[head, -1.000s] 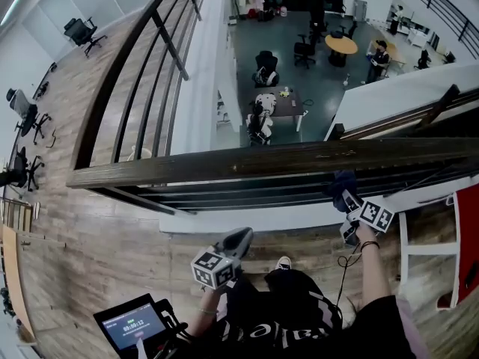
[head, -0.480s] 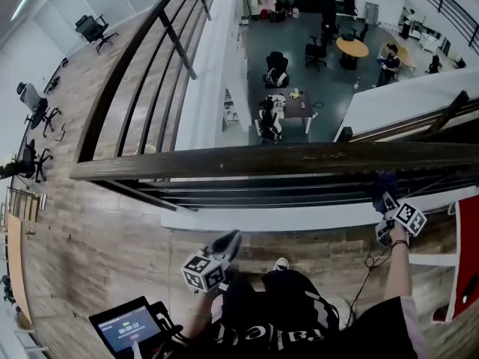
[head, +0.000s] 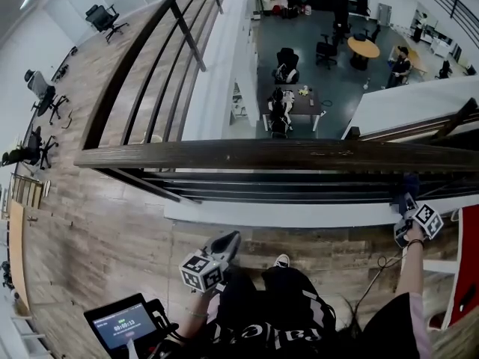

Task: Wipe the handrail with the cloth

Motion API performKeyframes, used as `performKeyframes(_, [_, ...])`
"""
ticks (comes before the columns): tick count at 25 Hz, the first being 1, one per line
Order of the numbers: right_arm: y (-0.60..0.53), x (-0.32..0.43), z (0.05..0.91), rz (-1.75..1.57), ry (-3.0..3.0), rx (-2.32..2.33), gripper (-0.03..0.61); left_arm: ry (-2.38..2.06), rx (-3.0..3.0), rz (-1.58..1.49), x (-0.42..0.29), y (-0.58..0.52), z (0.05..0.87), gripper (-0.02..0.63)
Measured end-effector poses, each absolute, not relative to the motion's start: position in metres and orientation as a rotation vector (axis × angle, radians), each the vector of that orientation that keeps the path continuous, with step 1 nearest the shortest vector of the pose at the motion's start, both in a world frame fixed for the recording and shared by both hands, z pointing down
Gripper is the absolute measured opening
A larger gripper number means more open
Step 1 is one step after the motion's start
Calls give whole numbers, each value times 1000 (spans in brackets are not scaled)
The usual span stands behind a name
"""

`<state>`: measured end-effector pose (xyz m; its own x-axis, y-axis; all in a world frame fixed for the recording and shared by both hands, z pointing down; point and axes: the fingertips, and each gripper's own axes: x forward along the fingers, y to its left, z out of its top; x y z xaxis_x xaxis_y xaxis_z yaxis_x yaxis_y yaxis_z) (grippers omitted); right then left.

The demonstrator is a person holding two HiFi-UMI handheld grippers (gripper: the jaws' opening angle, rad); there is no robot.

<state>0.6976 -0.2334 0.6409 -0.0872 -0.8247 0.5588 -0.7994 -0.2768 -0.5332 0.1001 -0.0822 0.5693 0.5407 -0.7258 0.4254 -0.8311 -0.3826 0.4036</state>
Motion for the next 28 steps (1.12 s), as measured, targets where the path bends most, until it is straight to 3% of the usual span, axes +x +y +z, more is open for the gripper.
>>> performKeyframes(5, [-220, 655, 635, -1287, 1984, -2018, 92, -1250, 2205, 219, 98, -81, 573, 0])
performKeyframes(12, [-180, 538, 655, -1351, 2142, -1787, 92, -1249, 2208, 195, 91, -72, 588, 0])
performKeyframes(19, [-142, 284, 646, -1471, 2387, -1529, 92, -1215, 2230, 202, -34, -51, 572, 0])
performKeyframes(28, [-127, 32, 702, -1613, 2661, -1223, 92, -1225, 2195, 213, -165, -28, 609, 0])
